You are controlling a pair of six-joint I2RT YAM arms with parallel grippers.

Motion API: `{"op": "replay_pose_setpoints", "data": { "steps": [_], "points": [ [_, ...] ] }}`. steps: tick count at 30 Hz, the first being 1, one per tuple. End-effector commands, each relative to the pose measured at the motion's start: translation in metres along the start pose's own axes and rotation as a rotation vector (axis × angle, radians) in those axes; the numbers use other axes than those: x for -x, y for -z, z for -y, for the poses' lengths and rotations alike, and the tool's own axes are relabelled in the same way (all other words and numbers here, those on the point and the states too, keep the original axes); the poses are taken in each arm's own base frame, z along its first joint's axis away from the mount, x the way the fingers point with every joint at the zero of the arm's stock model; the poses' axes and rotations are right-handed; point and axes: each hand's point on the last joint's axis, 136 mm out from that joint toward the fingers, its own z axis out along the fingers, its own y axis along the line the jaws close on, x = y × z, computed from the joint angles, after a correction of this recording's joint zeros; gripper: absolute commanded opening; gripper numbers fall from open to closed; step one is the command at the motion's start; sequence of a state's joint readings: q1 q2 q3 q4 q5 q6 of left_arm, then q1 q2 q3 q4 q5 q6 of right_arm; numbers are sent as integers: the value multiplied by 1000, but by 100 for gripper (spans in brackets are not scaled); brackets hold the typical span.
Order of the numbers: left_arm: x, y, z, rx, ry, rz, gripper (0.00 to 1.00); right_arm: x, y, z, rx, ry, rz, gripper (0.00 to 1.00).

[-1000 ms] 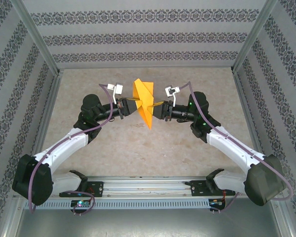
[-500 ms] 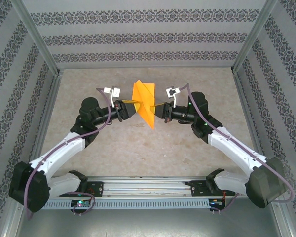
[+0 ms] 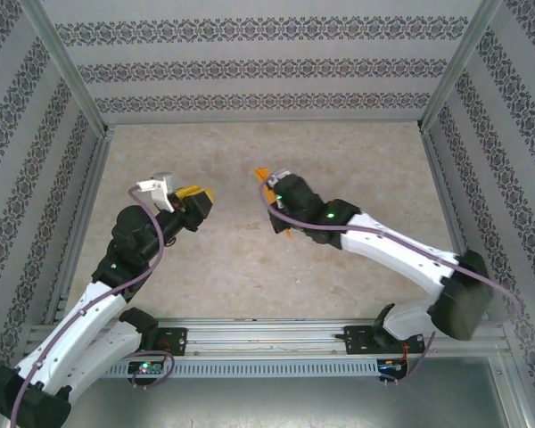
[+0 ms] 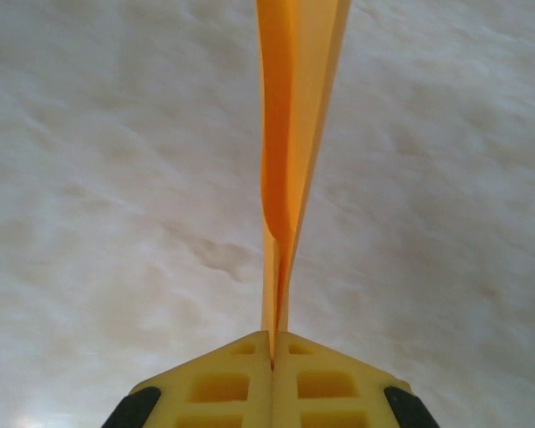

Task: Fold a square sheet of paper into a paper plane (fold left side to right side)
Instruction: Turn over the paper at the center of the table.

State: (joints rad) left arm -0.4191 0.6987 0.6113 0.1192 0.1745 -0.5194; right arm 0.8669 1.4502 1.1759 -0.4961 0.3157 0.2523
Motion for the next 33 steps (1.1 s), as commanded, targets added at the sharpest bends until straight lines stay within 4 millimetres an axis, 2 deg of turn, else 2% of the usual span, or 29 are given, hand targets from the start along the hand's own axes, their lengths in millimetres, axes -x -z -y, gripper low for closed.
{"op": "replay_pose_setpoints", "data": {
  "steps": [1, 9, 16, 20, 23, 25, 29, 33],
  "points": [
    [-1, 12, -28, 154, -31, 31, 46, -18, -5, 41, -367, 180, -105, 0],
    [-2, 17, -36, 199, -26, 35, 45, -36, -55, 34, -588, 369, -252, 0],
    [-7, 14, -37, 201, -24, 18, 46, -71, -99, 21, -583, 409, -380, 2],
    [-8, 13, -37, 198, -24, 13, 46, -97, -120, 8, -516, 407, -478, 13],
    [-8, 12, -36, 195, -25, 8, 46, -104, -124, -2, -453, 369, -502, 21],
    [-8, 11, -35, 191, -29, 2, 46, -101, -123, -7, -412, 331, -487, 27],
    [-8, 8, -31, 175, -35, -10, 46, -93, -113, -14, -315, 234, -453, 42],
    [-11, 5, -30, 166, -31, -29, 49, -83, -97, -11, -242, 132, -412, 54]
  ]
}}
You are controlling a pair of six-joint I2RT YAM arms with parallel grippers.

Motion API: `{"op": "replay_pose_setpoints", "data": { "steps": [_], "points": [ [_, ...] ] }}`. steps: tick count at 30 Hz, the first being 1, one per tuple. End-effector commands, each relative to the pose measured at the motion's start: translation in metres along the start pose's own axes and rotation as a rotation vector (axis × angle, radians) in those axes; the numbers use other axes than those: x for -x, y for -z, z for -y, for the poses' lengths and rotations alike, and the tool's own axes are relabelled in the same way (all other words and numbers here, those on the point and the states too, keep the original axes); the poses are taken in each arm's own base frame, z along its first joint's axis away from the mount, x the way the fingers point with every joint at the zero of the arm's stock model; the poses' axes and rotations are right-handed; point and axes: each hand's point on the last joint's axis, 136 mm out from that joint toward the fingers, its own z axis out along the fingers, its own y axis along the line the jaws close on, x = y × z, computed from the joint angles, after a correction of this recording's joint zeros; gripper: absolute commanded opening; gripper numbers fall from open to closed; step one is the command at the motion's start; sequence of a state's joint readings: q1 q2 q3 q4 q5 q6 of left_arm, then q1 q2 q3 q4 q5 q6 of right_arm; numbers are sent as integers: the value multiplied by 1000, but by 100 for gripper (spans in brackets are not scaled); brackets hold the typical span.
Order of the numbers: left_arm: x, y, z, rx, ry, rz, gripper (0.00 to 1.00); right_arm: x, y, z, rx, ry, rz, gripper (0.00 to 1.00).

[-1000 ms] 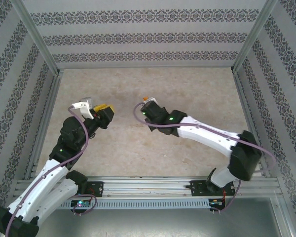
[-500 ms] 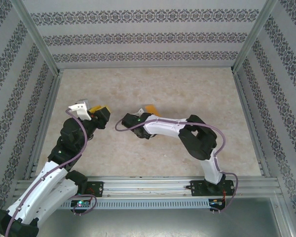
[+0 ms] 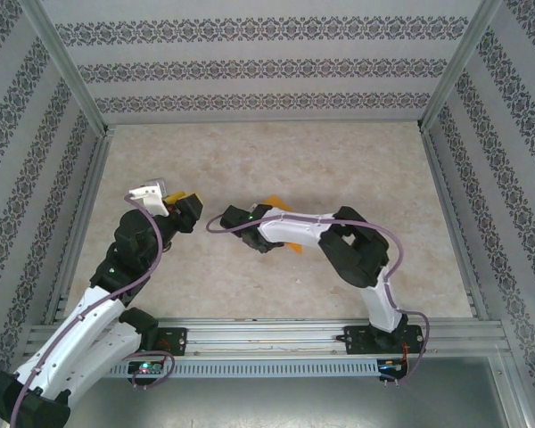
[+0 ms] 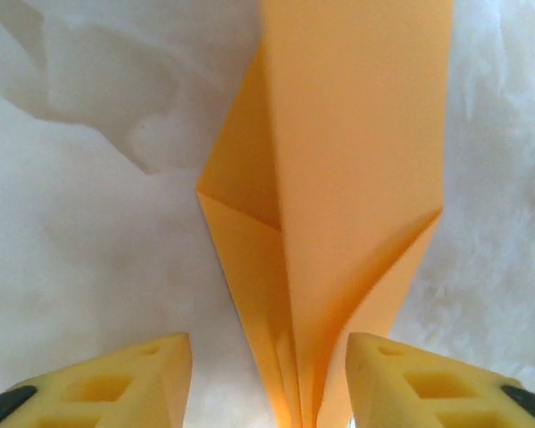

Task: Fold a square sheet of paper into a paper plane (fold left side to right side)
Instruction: Turn over the paper at the center of the table.

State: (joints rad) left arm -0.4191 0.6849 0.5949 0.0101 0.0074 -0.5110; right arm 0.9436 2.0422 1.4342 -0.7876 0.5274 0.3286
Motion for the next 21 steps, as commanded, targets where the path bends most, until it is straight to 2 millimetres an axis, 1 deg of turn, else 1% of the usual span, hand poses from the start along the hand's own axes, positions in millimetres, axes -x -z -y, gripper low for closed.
{"op": "replay_pose_setpoints", "data": {
  "steps": [1, 3, 7, 11, 14, 16, 18, 21],
  "points": [
    [1, -1, 10, -35, -24, -18, 51, 8, 26, 12, 112, -124, 63, 57],
    [-4, -5, 9, -35, -7, -33, 54, 7, 35, 21, 139, -157, 87, 61],
    [-20, -16, 5, -33, 55, -76, 59, 5, 49, 44, 193, -252, 150, 69],
    [-44, -36, 5, -54, 117, -157, 59, -2, 57, 65, 297, -382, 219, 74],
    [-65, -54, 7, -67, 159, -237, 59, -9, 56, 80, 390, -496, 267, 75],
    [-79, -67, 8, -81, 193, -285, 61, -15, 54, 88, 454, -579, 290, 77],
    [-95, -79, 8, -91, 230, -340, 64, -23, 48, 99, 507, -676, 305, 83],
    [-121, -98, 10, -113, 305, -419, 65, -34, 42, 110, 585, -802, 332, 91]
  ]
}}
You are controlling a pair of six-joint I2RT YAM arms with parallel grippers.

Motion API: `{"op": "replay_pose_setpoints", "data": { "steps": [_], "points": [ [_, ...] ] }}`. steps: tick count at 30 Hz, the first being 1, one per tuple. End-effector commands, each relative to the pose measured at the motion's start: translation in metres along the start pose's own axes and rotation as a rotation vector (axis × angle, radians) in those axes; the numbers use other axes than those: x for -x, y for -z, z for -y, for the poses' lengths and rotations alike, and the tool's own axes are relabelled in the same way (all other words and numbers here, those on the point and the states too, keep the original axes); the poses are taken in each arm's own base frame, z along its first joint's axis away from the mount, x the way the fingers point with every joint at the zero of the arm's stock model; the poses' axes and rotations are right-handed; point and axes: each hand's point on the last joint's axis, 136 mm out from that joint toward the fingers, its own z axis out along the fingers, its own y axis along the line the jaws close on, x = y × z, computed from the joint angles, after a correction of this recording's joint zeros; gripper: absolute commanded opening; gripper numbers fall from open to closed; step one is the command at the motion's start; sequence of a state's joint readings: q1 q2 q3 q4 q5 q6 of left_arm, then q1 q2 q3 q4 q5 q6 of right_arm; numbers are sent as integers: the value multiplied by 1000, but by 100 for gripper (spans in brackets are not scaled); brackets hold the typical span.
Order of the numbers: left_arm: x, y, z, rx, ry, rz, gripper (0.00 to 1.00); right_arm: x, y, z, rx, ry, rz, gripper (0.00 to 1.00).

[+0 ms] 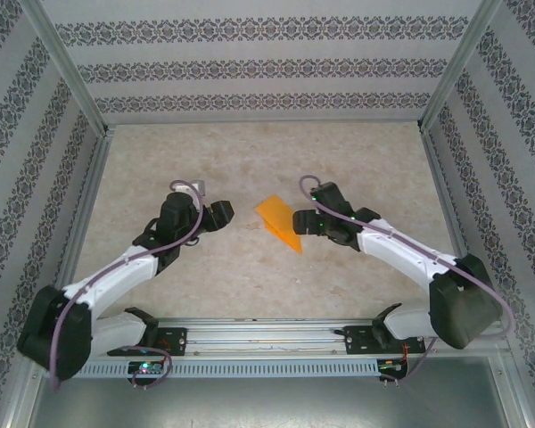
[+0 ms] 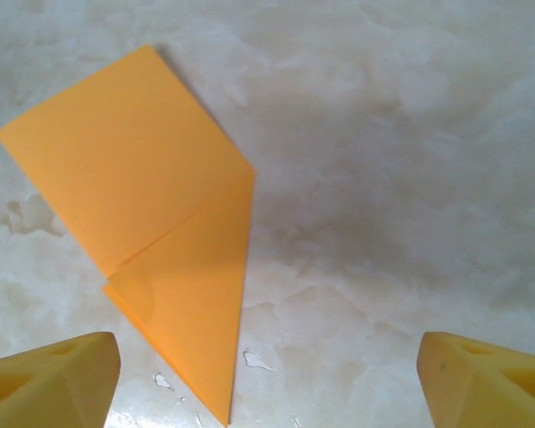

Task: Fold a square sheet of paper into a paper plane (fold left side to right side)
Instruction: Turn over the paper at the center of the table, then pick up the paper from the center of the table.

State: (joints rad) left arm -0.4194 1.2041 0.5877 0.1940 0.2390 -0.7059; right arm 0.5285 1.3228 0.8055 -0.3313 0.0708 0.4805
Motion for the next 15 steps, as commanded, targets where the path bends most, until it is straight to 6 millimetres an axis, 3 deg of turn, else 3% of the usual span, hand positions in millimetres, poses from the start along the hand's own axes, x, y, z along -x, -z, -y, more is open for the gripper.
{"op": "replay_pose_setpoints", "data": {
  "steps": [1, 9, 15],
  "points": [
    [-2, -22, 28, -143, 90, -44, 65, 8, 5, -7, 179, -164, 57, 94],
    [-32, -86, 35, -249, 260, -179, 61, 5, 12, 22, 264, -321, 96, 98],
    [-41, -120, 33, -274, 316, -209, 53, 1, 17, 30, 260, -338, 113, 98]
  ]
}}
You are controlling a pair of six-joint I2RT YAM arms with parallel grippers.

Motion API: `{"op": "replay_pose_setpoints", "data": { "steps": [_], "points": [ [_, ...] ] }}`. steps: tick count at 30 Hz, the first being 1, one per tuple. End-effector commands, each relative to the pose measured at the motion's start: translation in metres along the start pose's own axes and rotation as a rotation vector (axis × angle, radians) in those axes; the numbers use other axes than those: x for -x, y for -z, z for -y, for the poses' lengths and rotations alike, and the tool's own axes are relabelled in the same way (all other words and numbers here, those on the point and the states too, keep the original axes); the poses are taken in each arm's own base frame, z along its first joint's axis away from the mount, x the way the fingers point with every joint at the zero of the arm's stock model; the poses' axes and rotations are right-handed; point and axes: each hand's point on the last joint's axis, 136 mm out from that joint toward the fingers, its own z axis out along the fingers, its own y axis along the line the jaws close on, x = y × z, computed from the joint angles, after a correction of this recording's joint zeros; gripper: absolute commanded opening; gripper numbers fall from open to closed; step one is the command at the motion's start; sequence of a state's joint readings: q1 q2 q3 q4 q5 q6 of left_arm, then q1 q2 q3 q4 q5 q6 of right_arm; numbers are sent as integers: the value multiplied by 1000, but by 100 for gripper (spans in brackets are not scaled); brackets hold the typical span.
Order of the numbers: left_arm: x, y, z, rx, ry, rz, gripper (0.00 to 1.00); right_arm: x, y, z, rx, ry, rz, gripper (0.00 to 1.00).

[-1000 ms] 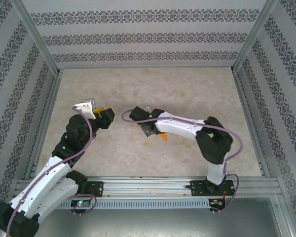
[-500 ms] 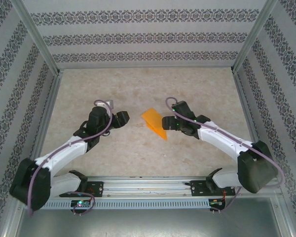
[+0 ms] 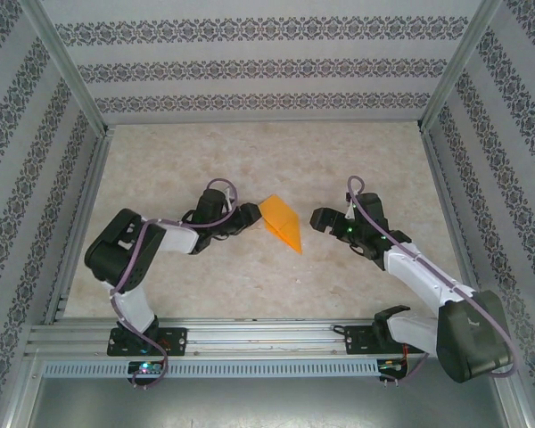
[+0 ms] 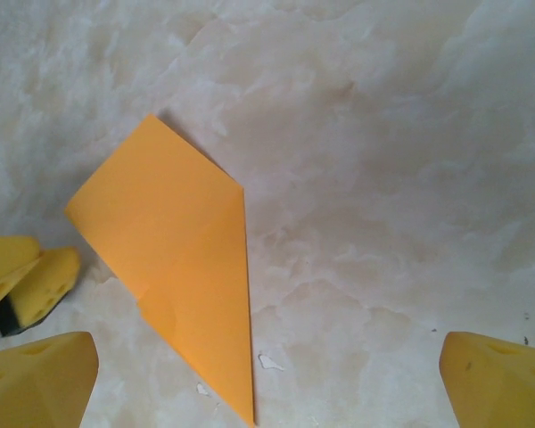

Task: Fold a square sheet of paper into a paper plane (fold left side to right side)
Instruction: Pick up the paper from the center of the table.

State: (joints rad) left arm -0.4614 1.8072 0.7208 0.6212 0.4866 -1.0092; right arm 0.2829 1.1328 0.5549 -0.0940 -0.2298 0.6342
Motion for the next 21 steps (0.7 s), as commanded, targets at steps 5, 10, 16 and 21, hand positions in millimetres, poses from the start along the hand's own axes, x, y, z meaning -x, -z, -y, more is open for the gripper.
{"op": "replay_pose_setpoints", "data": {
  "steps": [5, 10, 16, 21],
  "points": [
    [12, -27, 22, -96, 21, -6, 45, 2, 7, 0, 40, -26, 25, 98],
    [12, -37, 10, -51, 22, -17, 38, 2, 9, 2, 49, -32, 24, 98],
    [11, -37, 13, -67, -18, -28, 16, 6, 12, -8, 136, -43, 16, 98],
    [3, -26, 22, -89, -108, -72, 2, 13, 16, -17, 289, -88, 10, 98]
  ]
}}
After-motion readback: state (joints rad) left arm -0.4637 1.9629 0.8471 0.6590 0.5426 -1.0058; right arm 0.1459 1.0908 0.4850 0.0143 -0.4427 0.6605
